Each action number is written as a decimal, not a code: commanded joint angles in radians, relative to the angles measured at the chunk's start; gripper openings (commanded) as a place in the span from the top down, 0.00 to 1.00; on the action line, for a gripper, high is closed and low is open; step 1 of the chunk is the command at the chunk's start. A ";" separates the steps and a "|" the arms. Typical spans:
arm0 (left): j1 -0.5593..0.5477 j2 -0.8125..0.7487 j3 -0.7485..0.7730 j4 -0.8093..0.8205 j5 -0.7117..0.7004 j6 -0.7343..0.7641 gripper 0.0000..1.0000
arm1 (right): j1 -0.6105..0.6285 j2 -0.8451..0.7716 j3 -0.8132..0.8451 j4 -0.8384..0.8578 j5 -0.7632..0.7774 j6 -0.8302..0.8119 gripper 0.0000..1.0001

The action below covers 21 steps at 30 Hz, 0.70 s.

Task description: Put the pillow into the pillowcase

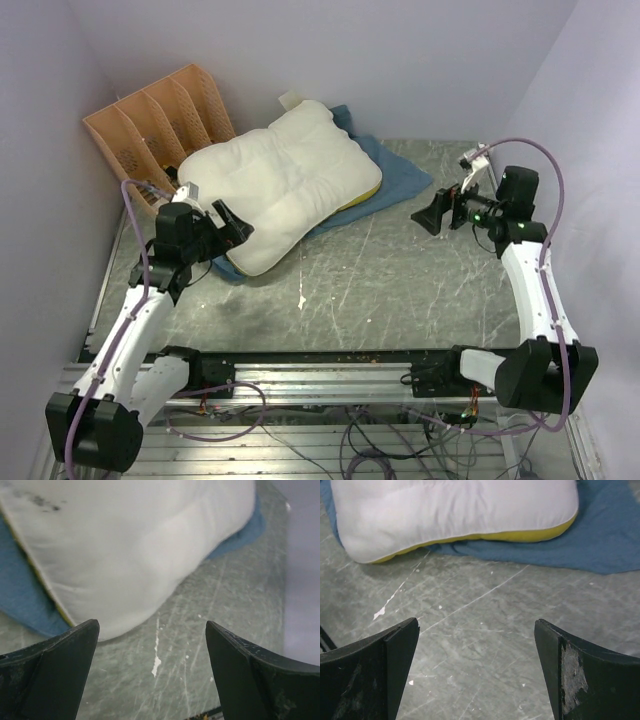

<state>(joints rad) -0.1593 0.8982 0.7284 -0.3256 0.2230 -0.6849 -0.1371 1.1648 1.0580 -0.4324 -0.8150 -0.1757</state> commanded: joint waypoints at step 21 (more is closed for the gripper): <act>-0.057 0.456 -0.047 0.380 -0.269 -0.060 0.04 | 0.104 0.055 -0.096 0.053 -0.091 -0.098 0.00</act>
<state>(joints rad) -0.2047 1.3285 0.7170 -0.1219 -0.1143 -0.7414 -0.0490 1.2053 0.9630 -0.3862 -0.9020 -0.2459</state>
